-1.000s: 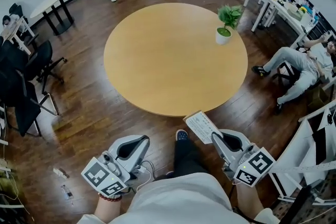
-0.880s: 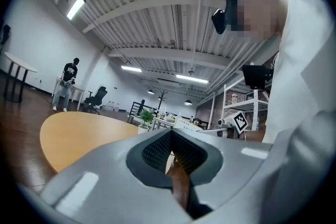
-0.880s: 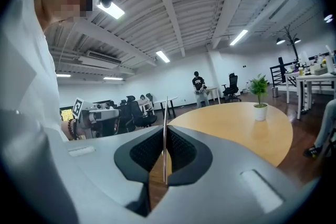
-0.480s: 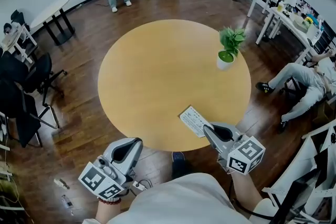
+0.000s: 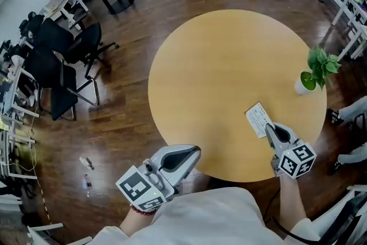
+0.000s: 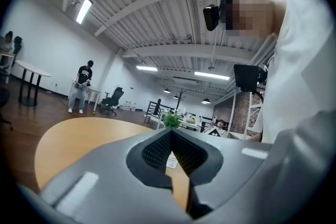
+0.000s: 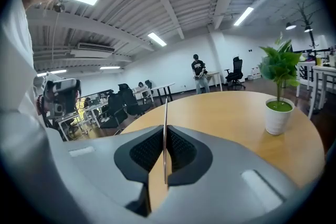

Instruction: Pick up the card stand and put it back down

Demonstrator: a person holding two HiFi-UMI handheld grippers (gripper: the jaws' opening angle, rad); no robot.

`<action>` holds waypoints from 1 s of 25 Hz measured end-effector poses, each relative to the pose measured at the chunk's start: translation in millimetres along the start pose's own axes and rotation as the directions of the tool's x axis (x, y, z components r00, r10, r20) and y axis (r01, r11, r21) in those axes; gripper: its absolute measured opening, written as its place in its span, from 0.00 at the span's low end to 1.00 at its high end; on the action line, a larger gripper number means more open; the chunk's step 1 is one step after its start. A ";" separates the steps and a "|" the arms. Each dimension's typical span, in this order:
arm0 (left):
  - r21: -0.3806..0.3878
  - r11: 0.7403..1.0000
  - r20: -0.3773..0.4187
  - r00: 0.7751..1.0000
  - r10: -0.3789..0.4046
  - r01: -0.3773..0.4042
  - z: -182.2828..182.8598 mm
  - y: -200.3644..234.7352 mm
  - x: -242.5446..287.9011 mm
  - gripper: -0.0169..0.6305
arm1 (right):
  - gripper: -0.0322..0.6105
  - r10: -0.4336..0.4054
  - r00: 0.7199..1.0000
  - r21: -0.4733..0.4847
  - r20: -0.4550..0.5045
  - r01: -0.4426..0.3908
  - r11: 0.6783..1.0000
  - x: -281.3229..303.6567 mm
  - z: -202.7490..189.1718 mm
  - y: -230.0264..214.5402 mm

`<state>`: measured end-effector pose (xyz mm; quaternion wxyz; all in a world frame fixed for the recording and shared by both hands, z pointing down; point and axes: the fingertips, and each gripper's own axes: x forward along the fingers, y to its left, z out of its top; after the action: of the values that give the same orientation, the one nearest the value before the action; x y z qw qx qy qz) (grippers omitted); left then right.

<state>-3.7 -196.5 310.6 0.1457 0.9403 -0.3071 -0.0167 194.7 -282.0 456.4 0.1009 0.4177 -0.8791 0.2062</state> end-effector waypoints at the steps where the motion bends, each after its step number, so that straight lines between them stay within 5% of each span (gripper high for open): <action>1: -0.005 1.000 -0.005 1.000 0.009 -0.009 -2.5 7.2 5.4 0.03 | 0.08 0.003 1.000 -0.008 -0.010 -0.003 1.000 17.1 -1.4 -13.6; 10: -0.048 0.993 -0.066 0.993 0.102 -0.106 -12.4 60.2 45.7 0.03 | 0.08 0.037 0.995 -0.043 -0.095 -0.041 0.998 149.7 -5.5 -112.5; 19: -0.078 0.982 -0.106 0.981 0.164 -0.173 -21.8 90.2 51.9 0.03 | 0.09 0.050 0.994 -0.063 -0.092 -0.056 0.996 187.9 -9.2 -124.9; 25: -0.073 0.986 -0.119 0.983 0.140 -0.149 -22.3 80.1 55.4 0.03 | 0.26 0.012 0.998 -0.023 -0.064 -0.014 1.000 180.4 -4.1 -134.5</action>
<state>-1.9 -284.4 357.9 0.2021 0.9082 -0.3649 0.0348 185.3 -481.3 560.5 0.1322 0.4039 -0.8805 0.2099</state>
